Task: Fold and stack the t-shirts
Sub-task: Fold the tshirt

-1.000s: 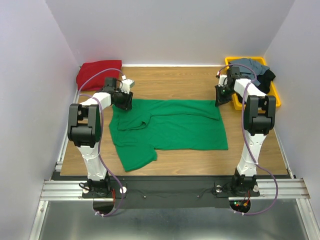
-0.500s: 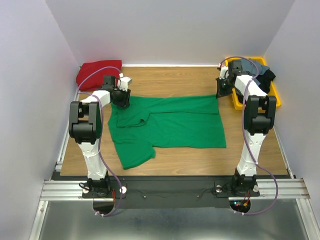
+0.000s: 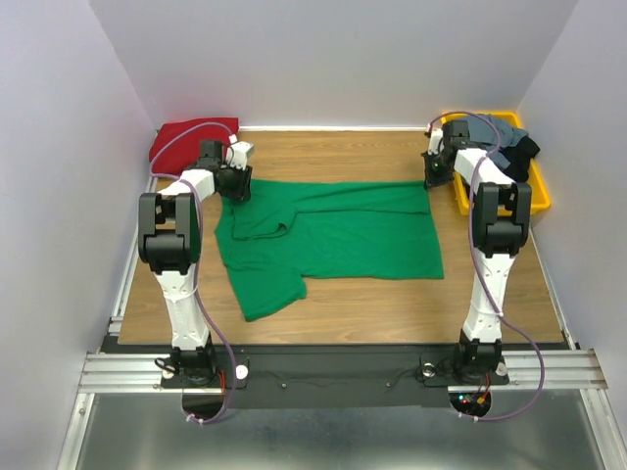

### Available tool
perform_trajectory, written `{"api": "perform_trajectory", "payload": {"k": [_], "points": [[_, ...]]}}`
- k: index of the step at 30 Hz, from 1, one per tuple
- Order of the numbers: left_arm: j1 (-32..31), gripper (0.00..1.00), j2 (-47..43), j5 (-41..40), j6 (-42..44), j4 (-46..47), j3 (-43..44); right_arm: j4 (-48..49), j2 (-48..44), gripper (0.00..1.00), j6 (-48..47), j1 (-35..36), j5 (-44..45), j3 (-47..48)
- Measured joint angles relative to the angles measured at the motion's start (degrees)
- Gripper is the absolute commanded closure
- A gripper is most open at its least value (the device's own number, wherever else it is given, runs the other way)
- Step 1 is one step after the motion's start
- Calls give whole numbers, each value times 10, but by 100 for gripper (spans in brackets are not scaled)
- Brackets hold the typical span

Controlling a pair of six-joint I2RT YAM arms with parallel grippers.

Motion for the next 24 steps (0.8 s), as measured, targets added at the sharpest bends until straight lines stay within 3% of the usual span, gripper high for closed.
{"api": "perform_trajectory", "payload": {"k": [4, 5, 6, 7, 12, 19, 22, 24], "points": [[1, 47, 28, 4, -7, -2, 43, 10, 25, 97, 1, 0, 14, 39], [1, 46, 32, 7, -8, -3, 51, 11, 30, 78, 2, 0, 17, 47], [1, 45, 35, 10, -9, -4, 59, 11, 36, 67, 5, 0, 20, 57], [1, 43, 36, 15, -9, -6, 67, 11, 38, 46, 4, 0, 21, 61], [3, 39, 17, 50, -3, -11, 77, 14, 29, 15, 7, 0, 15, 52], [5, 40, -152, 100, 47, -29, -40, -27, -115, 16, -18, 0, -63, -53], [5, 42, -232, 126, 100, -56, -105, -46, -186, 21, -60, 0, -103, -89], [5, 45, -281, 140, 162, -91, -156, -61, -238, 33, -99, 0, -126, -139]]}}
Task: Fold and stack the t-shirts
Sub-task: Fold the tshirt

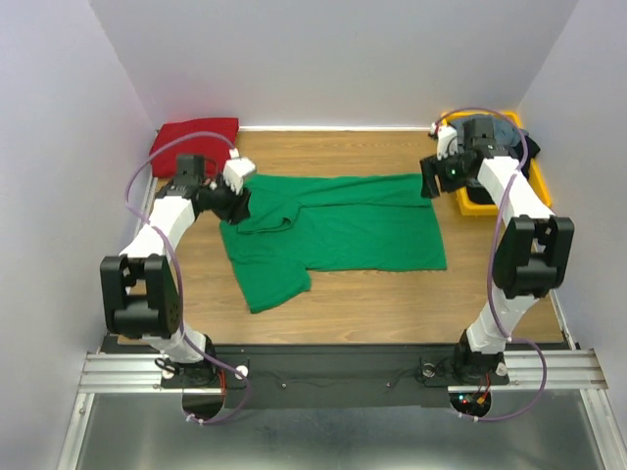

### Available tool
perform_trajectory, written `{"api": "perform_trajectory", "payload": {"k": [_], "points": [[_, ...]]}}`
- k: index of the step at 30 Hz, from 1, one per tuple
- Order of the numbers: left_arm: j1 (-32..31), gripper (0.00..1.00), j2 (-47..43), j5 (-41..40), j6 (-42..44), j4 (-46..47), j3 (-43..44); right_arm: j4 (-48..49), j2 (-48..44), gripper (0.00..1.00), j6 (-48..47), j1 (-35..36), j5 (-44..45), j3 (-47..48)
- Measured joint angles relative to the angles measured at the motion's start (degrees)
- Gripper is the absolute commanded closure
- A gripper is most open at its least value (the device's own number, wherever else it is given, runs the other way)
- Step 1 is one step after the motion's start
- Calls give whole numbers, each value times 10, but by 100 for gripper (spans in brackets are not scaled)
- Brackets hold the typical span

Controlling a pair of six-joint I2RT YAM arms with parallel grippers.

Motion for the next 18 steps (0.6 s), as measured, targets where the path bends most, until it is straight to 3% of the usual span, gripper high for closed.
{"api": "perform_trajectory", "payload": {"k": [2, 4, 10, 18], "points": [[0, 47, -31, 1, 59, -33, -44, -23, -37, 46, -34, 0, -12, -47], [0, 48, -54, -2, 108, -68, -84, -44, -68, 51, -80, 0, -18, -111], [0, 48, -129, -37, 236, -129, -209, -73, -112, 54, -177, 1, -11, -258], [-1, 46, -155, -71, 273, -124, -248, -61, -170, 54, -252, 8, 6, -357]]}}
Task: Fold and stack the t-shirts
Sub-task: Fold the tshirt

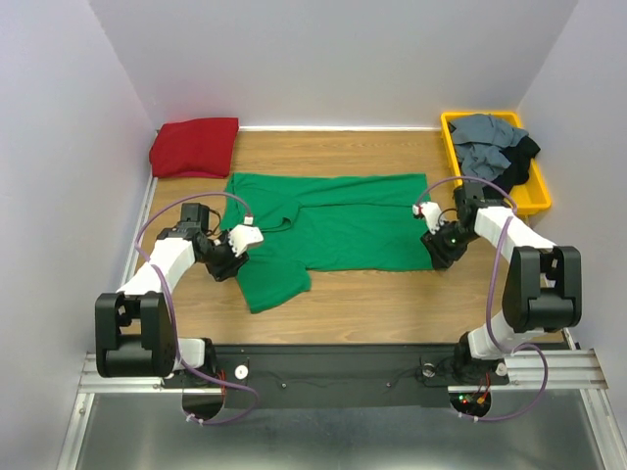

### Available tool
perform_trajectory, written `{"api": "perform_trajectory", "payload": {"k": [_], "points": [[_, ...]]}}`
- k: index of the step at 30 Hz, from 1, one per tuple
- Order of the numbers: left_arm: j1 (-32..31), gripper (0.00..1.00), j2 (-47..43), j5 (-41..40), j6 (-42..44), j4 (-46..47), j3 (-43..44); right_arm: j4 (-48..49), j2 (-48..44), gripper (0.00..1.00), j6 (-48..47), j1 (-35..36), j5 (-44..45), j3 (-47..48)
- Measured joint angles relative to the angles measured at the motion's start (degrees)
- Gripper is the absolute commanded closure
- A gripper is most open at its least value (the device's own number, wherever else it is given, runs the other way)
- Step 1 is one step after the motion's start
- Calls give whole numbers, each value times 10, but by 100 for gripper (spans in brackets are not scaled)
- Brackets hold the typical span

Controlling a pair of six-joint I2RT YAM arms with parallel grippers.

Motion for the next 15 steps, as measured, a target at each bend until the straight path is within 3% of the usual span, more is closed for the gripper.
{"api": "perform_trajectory", "payload": {"k": [11, 15], "points": [[0, 39, 12, -10, 3, 18, 0, 62, -21, 51, -45, 4, 25, -62], [0, 37, 15, -10, 12, 20, 0, 96, -20, 67, -58, 17, 44, -81]]}}
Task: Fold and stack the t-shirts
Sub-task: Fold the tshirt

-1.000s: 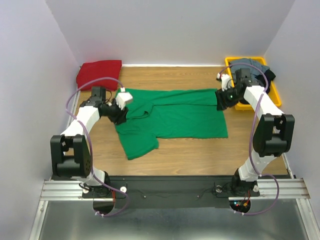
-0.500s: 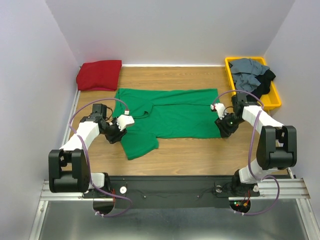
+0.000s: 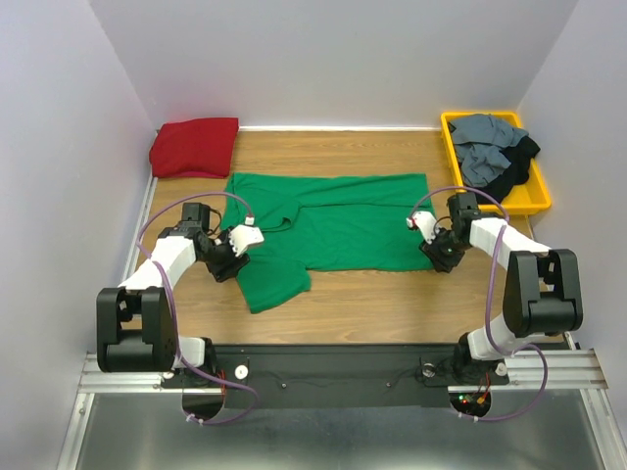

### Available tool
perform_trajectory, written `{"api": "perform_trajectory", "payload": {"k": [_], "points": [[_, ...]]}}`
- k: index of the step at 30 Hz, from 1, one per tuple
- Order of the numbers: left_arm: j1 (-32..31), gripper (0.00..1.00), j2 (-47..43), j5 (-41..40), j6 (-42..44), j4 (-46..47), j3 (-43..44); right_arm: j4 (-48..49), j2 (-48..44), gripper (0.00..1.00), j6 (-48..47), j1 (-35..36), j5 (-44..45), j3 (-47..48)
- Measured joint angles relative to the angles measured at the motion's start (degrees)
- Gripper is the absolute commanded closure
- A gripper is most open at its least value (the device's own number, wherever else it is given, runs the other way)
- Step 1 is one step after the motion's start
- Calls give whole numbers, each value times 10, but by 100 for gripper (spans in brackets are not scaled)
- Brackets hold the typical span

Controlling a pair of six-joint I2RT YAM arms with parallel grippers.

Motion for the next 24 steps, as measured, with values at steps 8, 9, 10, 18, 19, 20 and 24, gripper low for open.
{"api": "perform_trajectory", "payload": {"k": [8, 9, 10, 18, 19, 20, 24], "points": [[-12, 36, 7, -7, 21, 21, -4, 35, -3, 99, -7, 10, 30, -7], [-15, 36, 11, -7, 23, 24, -4, 36, -3, 99, -7, 10, 31, -7], [-21, 36, 15, -6, 24, 27, -4, 36, -3, 99, -7, 10, 32, -7], [-74, 44, 45, -20, 37, 57, -21, 36, -3, 99, -4, 13, 40, -7], [-75, 49, 47, -21, 36, 64, -21, 36, -3, 99, -3, 13, 40, -7], [-77, 51, 49, -22, 35, 66, -21, 36, -3, 99, -3, 13, 40, -7], [-79, 79, 50, -24, 42, 66, -22, 36, -3, 99, -3, 13, 41, -7]]}}
